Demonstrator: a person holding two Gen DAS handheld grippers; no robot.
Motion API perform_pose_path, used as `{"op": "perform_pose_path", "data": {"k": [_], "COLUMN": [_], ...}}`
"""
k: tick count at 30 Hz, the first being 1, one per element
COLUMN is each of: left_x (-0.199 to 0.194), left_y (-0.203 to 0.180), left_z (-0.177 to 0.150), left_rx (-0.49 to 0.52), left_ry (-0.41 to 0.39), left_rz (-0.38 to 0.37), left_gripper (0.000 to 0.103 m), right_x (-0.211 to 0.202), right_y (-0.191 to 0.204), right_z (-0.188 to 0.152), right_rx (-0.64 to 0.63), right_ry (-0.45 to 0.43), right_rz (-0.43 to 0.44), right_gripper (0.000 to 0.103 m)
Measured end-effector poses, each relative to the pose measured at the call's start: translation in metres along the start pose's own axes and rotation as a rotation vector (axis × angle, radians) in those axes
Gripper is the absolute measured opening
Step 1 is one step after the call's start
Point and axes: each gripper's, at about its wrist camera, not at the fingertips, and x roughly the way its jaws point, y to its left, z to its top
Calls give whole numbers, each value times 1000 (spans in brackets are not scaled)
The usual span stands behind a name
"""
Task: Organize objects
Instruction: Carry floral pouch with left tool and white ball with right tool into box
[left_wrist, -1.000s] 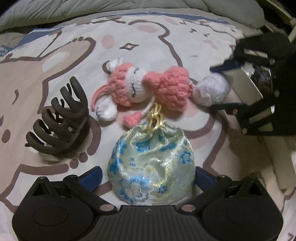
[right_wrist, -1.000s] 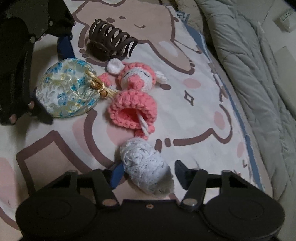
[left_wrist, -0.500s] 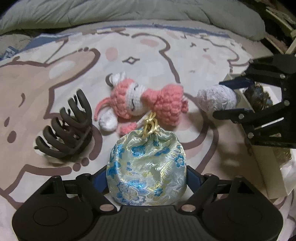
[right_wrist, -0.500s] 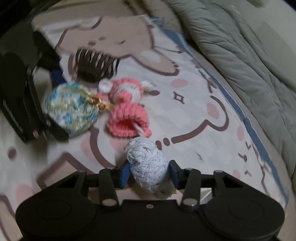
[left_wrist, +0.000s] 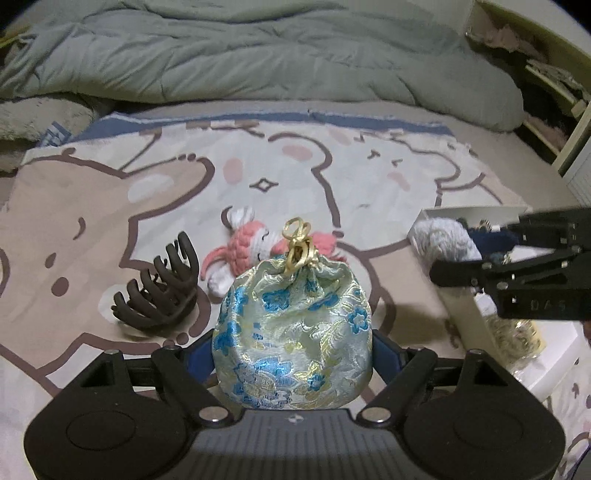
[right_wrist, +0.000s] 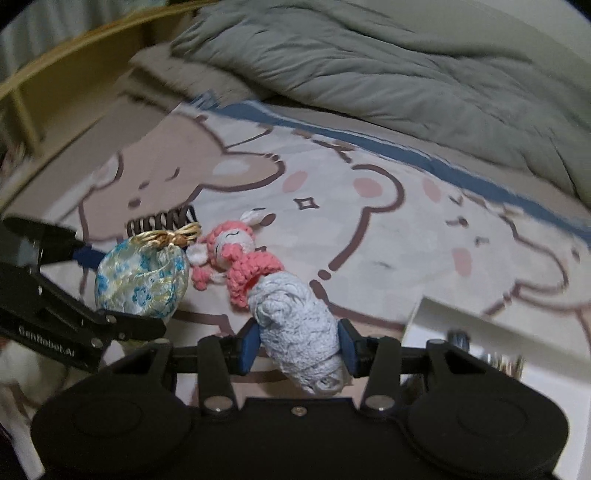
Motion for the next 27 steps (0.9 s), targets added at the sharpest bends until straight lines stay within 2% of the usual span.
{"op": "perform_pose_path", "data": {"k": [3,13,18,27], "left_x": [-10,-35,-43,-46], "left_y": [-4,-17,-22,-41], "left_z": [0,1,2,8], "left_rx": [-6,-49,-81,-78], "left_ry": [-25,-89,-113,-135], "left_rz": [5,2,0,-23], "left_gripper": [84,84,84,84], "right_x": [-11,-47,-62,-81], "right_y": [1,-12,-16,-32], "right_z": [-5,-21,-27,-46], "right_rx": [47,295,346,401], "right_ry": [-6,-40,-64,-95], "right_rz": [-27,-7,-28,-47], "right_gripper": [46,46,46,46]}}
